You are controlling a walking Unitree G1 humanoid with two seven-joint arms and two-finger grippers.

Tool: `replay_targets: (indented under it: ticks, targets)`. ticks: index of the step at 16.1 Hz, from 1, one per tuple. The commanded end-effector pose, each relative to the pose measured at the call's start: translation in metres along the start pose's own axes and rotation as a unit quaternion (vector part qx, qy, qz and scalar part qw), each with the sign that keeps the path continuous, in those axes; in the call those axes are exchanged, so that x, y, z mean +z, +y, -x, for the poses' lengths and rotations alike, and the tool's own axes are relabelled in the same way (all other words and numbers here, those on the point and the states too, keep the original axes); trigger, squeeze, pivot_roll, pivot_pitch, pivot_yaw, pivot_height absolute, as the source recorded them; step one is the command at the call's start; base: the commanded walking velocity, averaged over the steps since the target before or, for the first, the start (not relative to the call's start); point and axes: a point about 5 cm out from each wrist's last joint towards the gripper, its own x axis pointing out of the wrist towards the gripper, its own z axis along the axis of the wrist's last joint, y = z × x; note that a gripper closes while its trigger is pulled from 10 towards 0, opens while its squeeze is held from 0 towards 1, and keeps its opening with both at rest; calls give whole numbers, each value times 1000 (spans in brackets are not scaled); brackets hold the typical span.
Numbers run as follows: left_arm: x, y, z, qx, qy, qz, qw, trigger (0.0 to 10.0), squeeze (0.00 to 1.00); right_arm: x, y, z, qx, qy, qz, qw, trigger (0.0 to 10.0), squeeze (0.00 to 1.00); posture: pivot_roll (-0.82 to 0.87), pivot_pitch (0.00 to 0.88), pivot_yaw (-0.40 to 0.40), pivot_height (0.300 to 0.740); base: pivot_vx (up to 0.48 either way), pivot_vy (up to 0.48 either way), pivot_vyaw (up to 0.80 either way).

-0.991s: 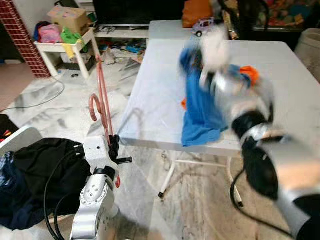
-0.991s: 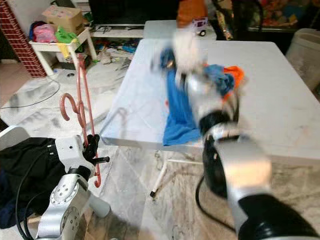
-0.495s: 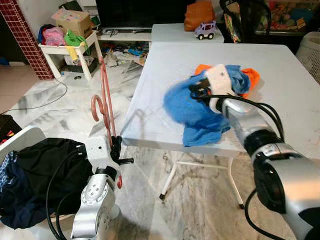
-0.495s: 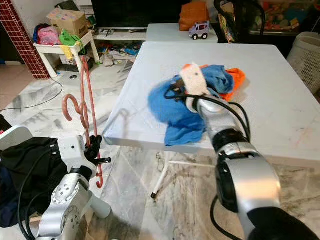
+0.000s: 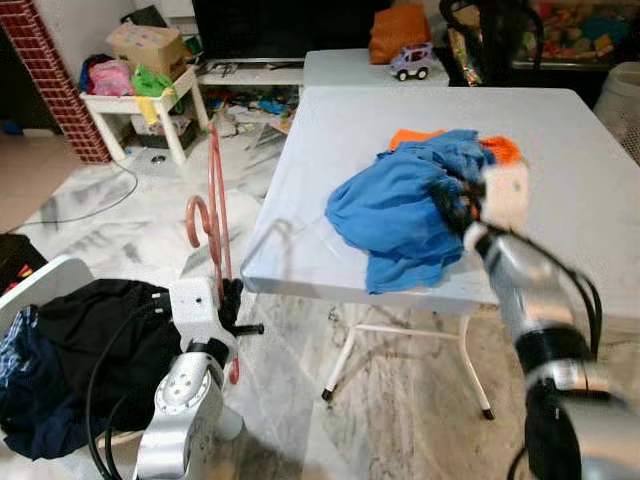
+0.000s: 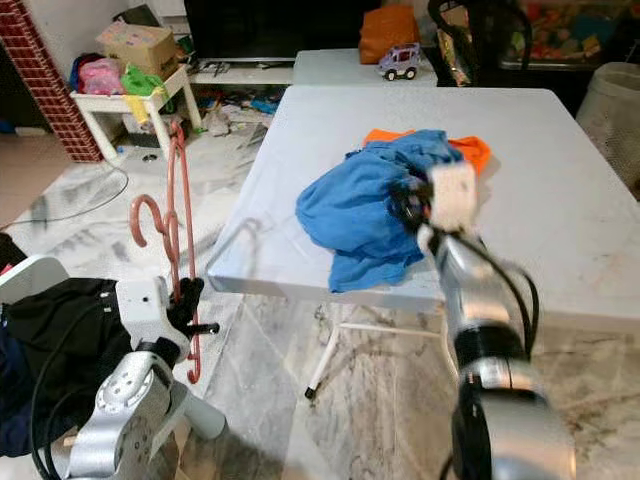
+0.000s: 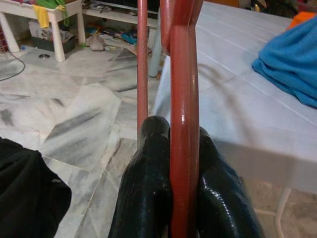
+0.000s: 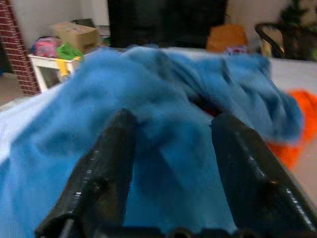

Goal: Hang hanger

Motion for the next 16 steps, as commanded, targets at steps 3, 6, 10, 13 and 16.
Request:
replay_targets:
  ticks: [3,6,10,13,16]
  targets:
    - [4,-2,4,-19,-14,-28,999,10000,0,-1,-2,18,-26,-16,12,999,10000,1000,-64,0,73,740,0,0,0]
    - [5,-1,3,-21,-15,-29,999,10000,0,-6,0,28,-23,-5,23,999,10000,1000,-67,0,72,740,0,0,0]
    - [8,1,3,-19,-21,-30,999,10000,0,-12,19,38,88,51,3,995,10000,1000,-62,0,74,740,0,0,0]
    - [7,0,3,-20,-17,-29,999,10000,0,-29,31,52,183,128,2,975,10000,1000,-65,0,72,740,0,0,0]
    - [8,-2,3,-21,-19,-25,999,10000,0,-31,39,59,235,162,-24,958,10000,690,-59,0,69,740,0,0,0]
